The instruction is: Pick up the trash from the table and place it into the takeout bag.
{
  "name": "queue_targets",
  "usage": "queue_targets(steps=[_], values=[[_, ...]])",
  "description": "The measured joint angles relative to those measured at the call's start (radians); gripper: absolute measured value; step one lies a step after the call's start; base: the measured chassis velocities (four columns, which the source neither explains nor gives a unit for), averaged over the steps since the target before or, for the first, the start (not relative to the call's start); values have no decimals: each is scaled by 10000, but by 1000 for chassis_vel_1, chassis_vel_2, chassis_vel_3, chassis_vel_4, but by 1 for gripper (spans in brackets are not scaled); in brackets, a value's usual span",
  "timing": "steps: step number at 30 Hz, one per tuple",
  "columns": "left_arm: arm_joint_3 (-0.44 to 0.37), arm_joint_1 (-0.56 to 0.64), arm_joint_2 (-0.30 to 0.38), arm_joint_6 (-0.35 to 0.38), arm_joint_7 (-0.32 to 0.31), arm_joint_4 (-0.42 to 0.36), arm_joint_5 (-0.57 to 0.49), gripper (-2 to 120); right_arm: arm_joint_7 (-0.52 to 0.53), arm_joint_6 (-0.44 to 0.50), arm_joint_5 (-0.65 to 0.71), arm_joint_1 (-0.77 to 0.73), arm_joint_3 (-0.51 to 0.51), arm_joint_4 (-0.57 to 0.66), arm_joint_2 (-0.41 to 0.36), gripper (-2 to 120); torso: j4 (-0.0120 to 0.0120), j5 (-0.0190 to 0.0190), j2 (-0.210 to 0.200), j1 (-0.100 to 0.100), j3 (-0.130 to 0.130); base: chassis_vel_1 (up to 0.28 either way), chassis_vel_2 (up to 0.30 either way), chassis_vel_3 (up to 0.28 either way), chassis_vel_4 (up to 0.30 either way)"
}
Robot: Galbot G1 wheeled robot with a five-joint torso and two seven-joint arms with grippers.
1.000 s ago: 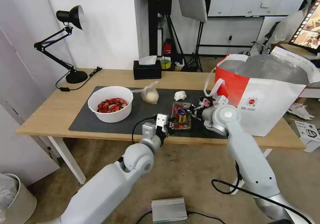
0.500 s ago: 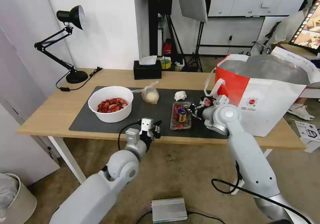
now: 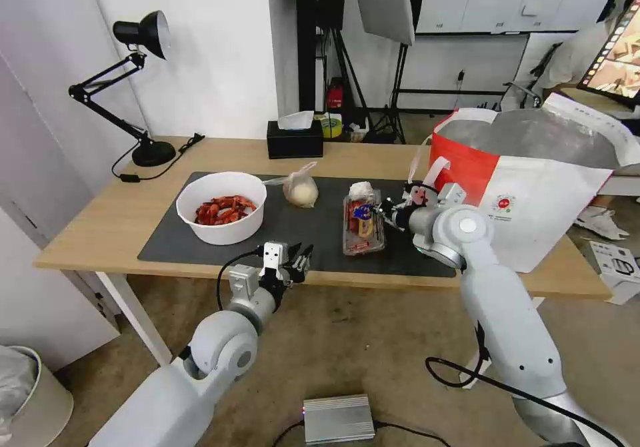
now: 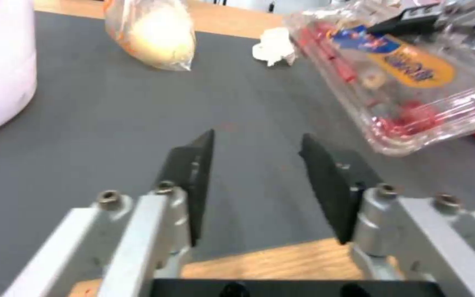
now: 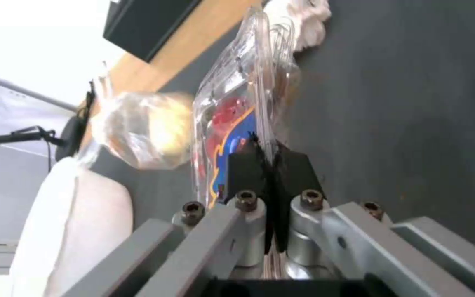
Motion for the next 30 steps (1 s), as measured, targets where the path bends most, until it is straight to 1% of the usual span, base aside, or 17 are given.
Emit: queue_targets(steps=[1, 2, 4, 5, 7, 8, 11, 12, 13, 15, 16, 19, 20, 23, 24, 28, 30], values=[[0, 0, 0, 0, 0, 0, 0, 51, 0, 0, 0, 0, 0, 0, 0, 0, 0, 0, 0, 0, 0, 0, 0, 0, 0], [-81, 101, -31, 0, 12, -43, 58, 61, -47, 122, -119, -80, 7, 250, -88, 0, 0, 0, 0, 0, 0, 0, 0, 0, 0], [-134, 201, -43, -2, 14, -130, 134, 69, -192, 240, -235, -210, 15, 503, -219, 0, 0, 0, 0, 1, 0, 0, 0, 0, 0], [-134, 201, -43, -2, 14, -130, 134, 69, -192, 240, -235, -210, 15, 503, -219, 0, 0, 0, 0, 1, 0, 0, 0, 0, 0], [-193, 314, 8, -6, 18, -254, 178, 79, -428, 412, -407, -402, 11, 862, -428, 0, -1, 1, 0, 0, 0, 0, 0, 0, 0], [-193, 314, 8, -6, 18, -254, 178, 79, -428, 412, -407, -402, 11, 862, -428, 0, -1, 1, 0, 0, 0, 0, 0, 0, 0], [-256, 371, 69, -8, 19, -365, 188, 94, -608, 609, -664, -598, 47, 1249, -701, 0, 0, -1, 0, 1, 0, 0, 0, 0, 0], [-256, 371, 69, -8, 19, -365, 188, 94, -608, 609, -664, -598, 47, 1249, -701, 0, 0, -1, 0, 1, 0, 0, 0, 0, 0], [-270, 391, 83, -9, 18, -411, 189, 97, -701, 649, -832, -692, 64, 1371, -805, 0, -1, -2, 0, 1, 0, 0, 0, 0, 0], [-281, 456, 144, -10, 19, -518, 185, 99, -1040, 718, -1125, -982, 140, 1684, -1076, 0, -1, 0, 0, 1, 0, 0, 0, 0, 0], [-281, 456, 144, -10, 19, -518, 185, 99, -1040, 718, -1125, -982, 140, 1684, -1076, 0, -1, 0, 0, 1, 0, 0, 0, 0, 0], [-278, 488, 140, -11, 21, -544, 191, 100, -1975, 992, -1912, -1400, 297, 2037, -1457, 0, -1, 0, 0, 1, 0, 0, 0, 0, 0], [-278, 488, 140, -11, 21, -544, 191, 100, -1975, 992, -1912, -1400, 297, 2037, -1457, 0, -1, 0, 0, 1, 0, 0, 0, 0, 0], [-232, 525, 55, -13, 18, -548, 263, 100, -2842, 1352, -2714, -1615, 417, 2284, -1763, 0, -2, 1, 0, 1, 0, 0, 0, 0, 0], [-232, 525, 55, -13, 18, -548, 263, 100, -2842, 1352, -2714, -1615, 417, 2284, -1763, 0, -2, 1, 0, 1, 0, 0, 0, 0, 0], [-212, 579, -58, -19, 11, -502, 377, 100, -3550, 1764, -3371, -1671, 524, 2500, -2014, 0, -1, 0, 0, 1, 0, 0, 0, 0, 0], [-210, 598, -86, -24, 9, -498, 408, 100, -3661, 1832, -3465, -1672, 547, 2550, -2068, 0, -1, 0, 0, 1, 0, 0, 0, 0, 0]])
